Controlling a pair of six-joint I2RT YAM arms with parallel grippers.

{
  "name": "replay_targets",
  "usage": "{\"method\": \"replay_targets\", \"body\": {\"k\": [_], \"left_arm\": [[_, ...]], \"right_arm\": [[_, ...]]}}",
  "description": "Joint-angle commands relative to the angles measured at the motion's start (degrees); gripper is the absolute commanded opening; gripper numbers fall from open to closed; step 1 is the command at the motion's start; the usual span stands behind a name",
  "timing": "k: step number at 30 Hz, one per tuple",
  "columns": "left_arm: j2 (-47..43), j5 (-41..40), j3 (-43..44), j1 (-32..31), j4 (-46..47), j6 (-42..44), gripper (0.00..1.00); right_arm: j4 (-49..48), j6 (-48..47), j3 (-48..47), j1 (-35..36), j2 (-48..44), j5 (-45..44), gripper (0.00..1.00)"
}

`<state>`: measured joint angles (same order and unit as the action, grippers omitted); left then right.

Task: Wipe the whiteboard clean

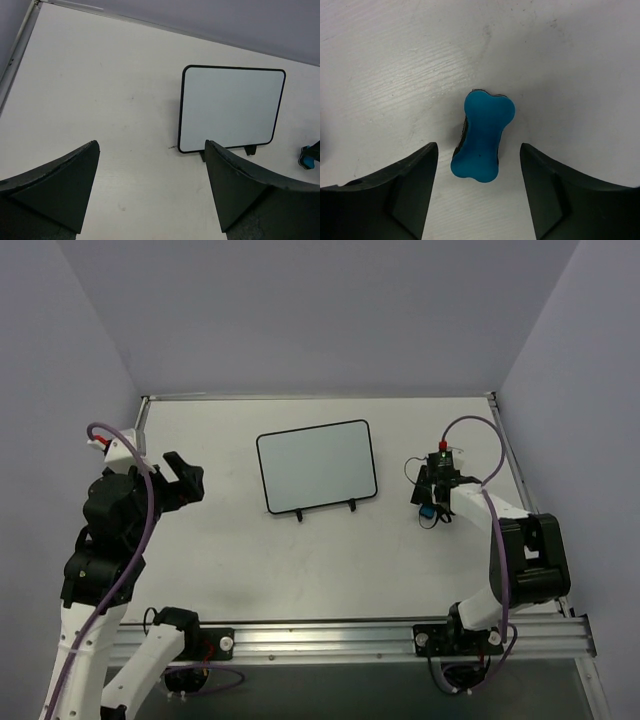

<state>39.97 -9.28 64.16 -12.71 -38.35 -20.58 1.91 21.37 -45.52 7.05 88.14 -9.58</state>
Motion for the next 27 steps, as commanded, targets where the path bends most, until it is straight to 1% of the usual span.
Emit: {"method": "replay_targets", "body": {"k": [1,2,3,4,5,7,8,9,10,11,12,14,16,18,20,22,24,27], "left_arm": [[-3.1,-1.7,3.1,-0.3,-8.8,3.6,0.94],[-3.9,-2.3,3.5,-0.3,-11.4,4.1,0.94],[-4.5,-2.9,3.8,-0.3,-12.3,4.3,0.94],[-6.1,-3.5,4.2,-0.3,-13.1,4.9,0.94],[-7.0,-4.0,4.4,-0.3,-14.6,5.2,0.94],[-9.2,-4.1,5.4,-0.3,-16.5,6.6,0.94],[-10.0,-4.1,5.9,-0.2,-18.5,7.0,0.94],[-10.6,-4.7,6.2,-0.2,-19.4,7.7,0.94],[-12.3,-5.1,6.6,-0.2,-20.2,8.3,0.94],[-13.1,-6.0,7.2,-0.2,-21.0,8.4,0.94],[-13.9,-9.4,7.5,-0.2,-22.6,8.4,0.94],[-16.1,-13.4,8.5,-0.2,-24.7,8.7,0.94],[-17.2,-16.4,9.5,-0.3,-25.7,10.2,0.94],[-17.5,-16.5,11.3,-0.4,-27.4,10.6,0.94],[-17.6,-15.5,12.7,-0.6,-29.1,10.6,0.94],[-18.1,-16.8,14.1,-1.4,-29.9,9.9,0.94],[-18.7,-21.4,14.2,-3.1,-30.7,9.5,0.94],[-20.2,-25.2,14.7,-4.6,-31.1,9.9,0.94]], "right_arm": [[6.0,-0.1,-3.5,-0.2,-4.5,-0.6,0.64],[7.3,-0.4,-4.0,-0.1,-7.9,-0.7,0.69],[8.5,-0.5,-5.4,0.1,-10.2,-1.6,0.8],[11.2,-0.5,-6.2,0.4,-12.4,-1.9,0.87],[12.7,-0.9,-6.9,1.1,-17.2,-2.1,1.0],[17.8,-2.3,-10.8,2.7,-22.3,-3.5,1.0],[20.2,-2.5,-12.4,4.9,-27.4,-4.8,1.0],[24.8,-1.9,-14.3,6.1,-29.9,-6.1,1.0],[26.4,-1.8,-17.6,7.4,-32.5,-8.0,1.0],[27.9,-1.9,-19.1,8.3,-37.6,-8.4,1.0],[29.0,-1.9,-20.5,9.5,-40.1,-8.8,1.0],[32.4,-2.5,-25.2,9.6,-45.3,-8.0,1.0],[36.7,-3.8,-28.7,9.6,-47.3,-8.1,1.0],[41.3,-5.1,-33.2,9.6,-49.1,-9.0,1.0],[43.3,-7.6,-34.8,9.5,-50.9,-9.9,1.0],[44.1,-9.8,-34.6,9.6,-52.6,-12.0,1.0],[44.0,-12.2,-32.9,9.6,-55.8,-14.7,1.0],[43.1,-14.9,-30.8,9.5,-59.0,-15.6,1.0]]}}
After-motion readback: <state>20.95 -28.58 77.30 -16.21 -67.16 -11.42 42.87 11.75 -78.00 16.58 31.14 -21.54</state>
